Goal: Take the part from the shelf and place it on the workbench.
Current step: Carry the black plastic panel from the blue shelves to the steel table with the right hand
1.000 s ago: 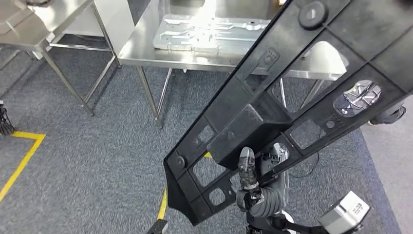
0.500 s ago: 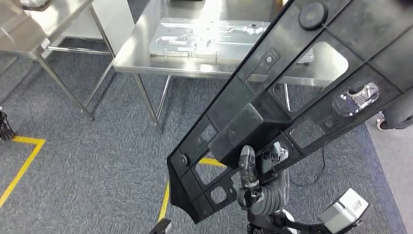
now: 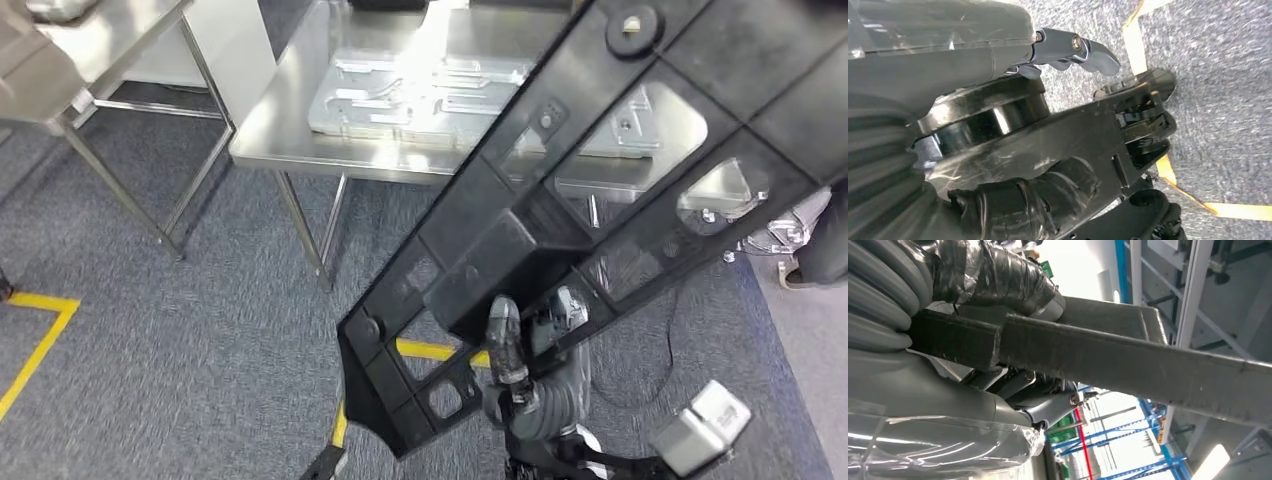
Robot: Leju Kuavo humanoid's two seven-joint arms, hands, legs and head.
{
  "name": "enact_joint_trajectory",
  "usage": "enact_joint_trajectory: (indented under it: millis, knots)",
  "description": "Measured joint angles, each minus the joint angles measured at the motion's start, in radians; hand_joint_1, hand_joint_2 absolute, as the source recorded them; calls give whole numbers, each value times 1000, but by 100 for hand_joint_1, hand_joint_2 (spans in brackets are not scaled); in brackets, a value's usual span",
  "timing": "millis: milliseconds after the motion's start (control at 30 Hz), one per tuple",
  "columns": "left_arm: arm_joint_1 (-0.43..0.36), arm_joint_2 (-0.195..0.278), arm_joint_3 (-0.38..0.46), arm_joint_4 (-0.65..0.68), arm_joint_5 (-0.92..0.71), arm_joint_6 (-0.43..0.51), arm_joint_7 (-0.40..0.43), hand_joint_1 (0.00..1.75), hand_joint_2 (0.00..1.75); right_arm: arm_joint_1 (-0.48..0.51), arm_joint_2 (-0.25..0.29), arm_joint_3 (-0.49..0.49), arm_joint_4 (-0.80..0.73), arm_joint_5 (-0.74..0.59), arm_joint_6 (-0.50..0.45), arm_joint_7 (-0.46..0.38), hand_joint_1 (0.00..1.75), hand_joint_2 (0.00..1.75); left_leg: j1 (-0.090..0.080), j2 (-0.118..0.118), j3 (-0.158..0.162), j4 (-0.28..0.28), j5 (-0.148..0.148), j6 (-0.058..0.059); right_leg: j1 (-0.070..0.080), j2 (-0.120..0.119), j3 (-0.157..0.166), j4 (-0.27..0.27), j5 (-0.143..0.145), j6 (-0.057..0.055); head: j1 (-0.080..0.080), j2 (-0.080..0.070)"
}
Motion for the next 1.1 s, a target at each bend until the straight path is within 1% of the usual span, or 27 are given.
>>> enact_joint_trajectory:
  millis: [100,133,167,200,267,300,333,400,433,467,500,533,567,600,633,667,700,733,767,800,833,867,933,967,1000,1033,1100]
  knots:
    - [1,0,0,0,0,0,1,0,175,0,0,0,2,0,0,0,175,175,-2,0,26,-1,-25,9,-1,-1,-121,155,-60,6,4,0]
    - [2,0,0,0,0,0,1,0,175,0,0,0,4,0,0,0,175,175,-2,-1,38,-1,-35,9,-1,-1,-154,173,-74,8,4,0]
    - [3,0,0,0,0,0,1,0,175,0,0,0,6,0,-1,0,175,175,-2,-3,51,-1,-47,8,-2,-1,-172,162,-72,9,4,0]
    - [3,0,0,0,0,0,1,0,175,0,0,0,7,0,-1,0,175,175,-2,-5,68,-1,-60,6,-2,-1,-176,123,-45,9,4,0]
    - [5,-1,0,0,0,-1,3,0,175,0,-1,0,9,-1,-1,0,175,175,-2,-7,98,-2,-88,0,1,-1,-168,15,64,2,3,0]
    - [4,-1,0,0,0,-1,3,0,175,0,-1,0,11,-1,-1,0,175,175,-3,-8,109,-2,-100,-5,3,-2,-163,-22,105,-4,2,0]
    - [4,-1,-1,0,0,-2,4,0,175,0,-1,0,12,-2,-1,1,175,175,-3,-9,116,-4,-108,-10,6,-1,-160,-41,133,-11,1,0]
    - [2,-2,-1,0,0,-2,5,0,175,-2,-1,0,14,-3,-1,1,175,175,-3,-9,121,3,-107,-21,8,0,-149,-48,131,-23,1,0]
    - [2,-2,-1,0,0,-2,5,0,175,-3,0,0,14,-4,-1,1,175,175,-2,-8,112,23,-97,-27,7,1,-140,-56,132,-29,0,0]
    - [1,-2,-1,0,0,-2,4,0,175,-5,0,0,14,-4,-1,1,175,175,-2,-7,91,60,-83,-32,5,1,-127,-64,128,-34,0,0]
    - [0,-2,-2,0,0,-2,4,0,175,-6,1,0,14,-4,0,1,175,175,-1,-5,56,115,-74,-38,2,0,-112,-74,124,-38,-1,0]
    - [-1,-2,-2,0,-1,-2,3,0,175,-7,1,0,14,-4,0,1,175,175,2,-3,13,175,-78,-43,1,-1,-97,-82,117,-41,-1,0]
    - [-2,-2,-3,0,-1,-2,3,0,175,-8,1,0,14,-4,0,1,175,175,4,-1,-31,229,-97,-47,-1,-2,-82,-88,108,-44,-1,0]
    - [-3,-2,-4,0,-1,-2,3,0,175,-8,1,0,14,-4,0,1,175,175,6,1,-70,266,-128,-51,-1,-2,-67,-91,99,-44,-1,0]
    - [-4,-2,-6,0,-1,-2,3,0,175,-8,1,0,14,-4,0,1,175,175,9,2,-98,279,-158,-53,-2,-1,-51,-92,87,-44,-2,0]
    - [-5,-2,-6,0,-1,-1,3,0,175,-8,1,0,14,-4,0,1,175,175,10,2,-114,267,-175,-55,-3,0,-34,-93,75,-43,-2,0]
    - [-5,-1,-7,0,-1,-1,4,0,175,-8,1,0,14,-4,0,1,175,175,11,3,-119,230,-166,-55,-3,2,-15,-93,61,-42,-2,0]
    - [-5,0,-7,0,-1,-1,4,0,175,-8,1,0,14,-4,0,1,175,175,11,3,-115,175,-124,-54,-4,3,3,-93,47,-40,-3,0]
    - [-3,0,-8,0,-1,-1,4,0,175,-9,1,0,15,-4,0,1,175,175,11,3,-112,112,-58,-52,-4,4,18,-92,33,-37,-3,0]
    - [-2,1,-8,0,-1,-1,4,0,175,-9,1,0,15,-5,0,1,175,175,9,4,-109,63,-3,-49,-3,6,29,-91,19,-31,-4,0]
    - [-2,1,-8,0,-1,-1,3,0,175,-10,1,0,16,-6,0,1,175,175,6,4,-105,32,40,-45,-1,7,36,-92,6,-25,-4,0]
    - [-2,1,-9,0,-1,0,3,0,175,-10,1,0,17,-6,0,1,175,175,5,3,-101,16,61,-40,0,8,45,-88,-1,-18,-3,0]
    - [-4,1,-10,0,0,0,3,0,175,-12,1,0,19,-8,0,2,175,175,4,1,-76,11,57,-28,1,8,57,-75,-4,-8,0,0]
    - [-4,1,-11,0,0,0,3,0,175,-13,1,0,20,-8,0,2,175,175,4,0,-63,7,53,-21,0,7,56,-53,-3,-4,1,0]
    - [-4,1,-11,0,0,0,4,0,175,-14,1,0,20,-9,0,2,175,175,4,0,-49,5,46,-15,-1,6,40,-19,-7,-2,4,0]
    - [-3,1,-11,0,0,0,4,0,175,-15,1,0,21,-9,0,2,175,175,3,0,-39,3,39,-8,-2,5,10,32,-19,0,5,0]
    - [-2,1,-11,0,0,0,4,0,175,-14,1,0,22,-9,0,2,175,175,1,-1,-21,3,21,-1,-1,4,-73,137,-70,3,7,0]
